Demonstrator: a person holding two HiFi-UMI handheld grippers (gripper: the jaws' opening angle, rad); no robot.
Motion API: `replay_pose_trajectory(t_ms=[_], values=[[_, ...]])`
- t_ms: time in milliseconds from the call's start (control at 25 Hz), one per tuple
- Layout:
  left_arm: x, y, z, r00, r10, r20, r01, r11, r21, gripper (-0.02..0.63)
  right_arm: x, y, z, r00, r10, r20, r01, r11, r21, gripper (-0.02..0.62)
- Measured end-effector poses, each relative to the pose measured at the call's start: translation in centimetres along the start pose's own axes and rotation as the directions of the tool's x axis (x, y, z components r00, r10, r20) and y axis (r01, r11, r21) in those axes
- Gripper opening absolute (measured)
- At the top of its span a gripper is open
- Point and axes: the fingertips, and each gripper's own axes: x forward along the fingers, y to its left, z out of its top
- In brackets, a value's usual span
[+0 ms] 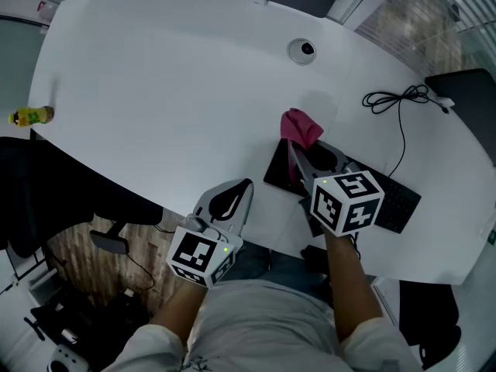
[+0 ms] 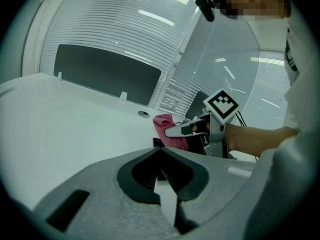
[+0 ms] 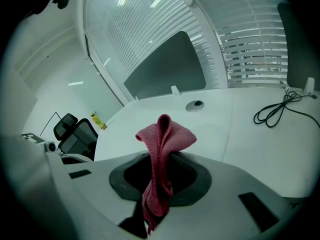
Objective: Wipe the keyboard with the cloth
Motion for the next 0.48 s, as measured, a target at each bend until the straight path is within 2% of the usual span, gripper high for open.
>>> replay_pose_trajectory(t_ms=[200, 480], values=[[0.7, -1.5, 0.3, 0.999, -0.036, -0.007, 0.036, 0.999, 0.028, 0.011, -2.1, -0.7, 0.4, 0.999, -0.017, 0.039, 0.016, 1.0, 0.021, 0.071], [2.6, -5.1, 0.2, 0.993, -0.114, -0.033, 0.116, 0.991, 0.063, 0.011, -6.7, -3.8, -0.3, 0.992, -0.09, 0.09, 0.084, 0.994, 0.069, 0.071]])
